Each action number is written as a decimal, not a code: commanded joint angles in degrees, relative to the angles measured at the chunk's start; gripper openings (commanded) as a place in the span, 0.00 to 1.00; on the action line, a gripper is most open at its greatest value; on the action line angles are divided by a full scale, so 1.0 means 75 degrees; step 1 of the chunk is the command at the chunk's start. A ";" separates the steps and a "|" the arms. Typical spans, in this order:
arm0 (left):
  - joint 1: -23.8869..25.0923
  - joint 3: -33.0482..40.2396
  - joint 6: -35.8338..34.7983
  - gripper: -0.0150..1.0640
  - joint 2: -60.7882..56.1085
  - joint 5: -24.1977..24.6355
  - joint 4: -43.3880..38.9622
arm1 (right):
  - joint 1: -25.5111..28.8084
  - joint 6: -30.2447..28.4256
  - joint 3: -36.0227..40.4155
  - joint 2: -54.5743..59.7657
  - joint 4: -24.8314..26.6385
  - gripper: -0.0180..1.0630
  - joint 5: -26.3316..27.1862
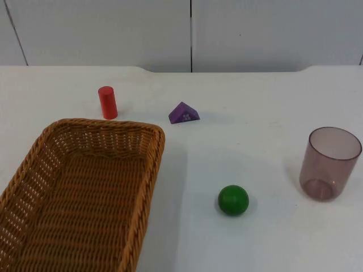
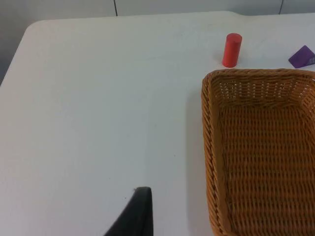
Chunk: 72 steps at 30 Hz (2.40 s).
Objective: Pick up the basket with the left hand and place the triangular block into the basket with the right hand.
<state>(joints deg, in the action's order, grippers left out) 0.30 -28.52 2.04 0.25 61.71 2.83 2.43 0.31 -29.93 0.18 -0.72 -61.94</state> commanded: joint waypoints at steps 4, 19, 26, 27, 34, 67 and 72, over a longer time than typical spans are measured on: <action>0.0015 0.0030 0.0004 0.99 -0.0034 -0.0016 0.0001 | 0.0038 -0.0492 -0.0004 -0.0024 0.0202 0.99 0.0101; 0.0015 -0.0888 0.0004 0.99 0.3065 -0.1064 0.0420 | 0.0038 -0.0651 -0.1329 0.2881 0.0322 0.99 0.1068; 0.0015 -0.1218 0.0004 0.99 0.4601 -0.1643 0.0439 | 0.0038 -0.0651 -0.1371 0.4592 0.0322 0.99 0.1861; 0.0015 -0.1301 0.0004 0.99 0.5026 -0.1817 0.0439 | 0.0038 -0.0651 -0.1371 0.4884 0.0322 0.99 0.1956; 0.0015 -0.1349 0.0004 0.99 0.6204 -0.2206 0.0511 | 0.0038 -0.0651 -0.1371 0.6312 0.0322 0.99 0.2180; 0.0427 -0.3928 0.2668 0.97 1.3673 -0.2324 0.1551 | 0.0038 -0.0651 -0.1371 0.6791 0.0322 0.99 0.2367; 0.0495 -0.4078 0.2957 0.83 1.4387 -0.2744 0.1828 | 0.0038 -0.0651 -0.1371 0.6791 0.0322 0.99 0.2367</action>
<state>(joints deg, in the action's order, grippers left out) 3.72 -58.60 23.09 107.78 41.66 15.42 2.43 -4.05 -39.96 51.25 1.53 -45.02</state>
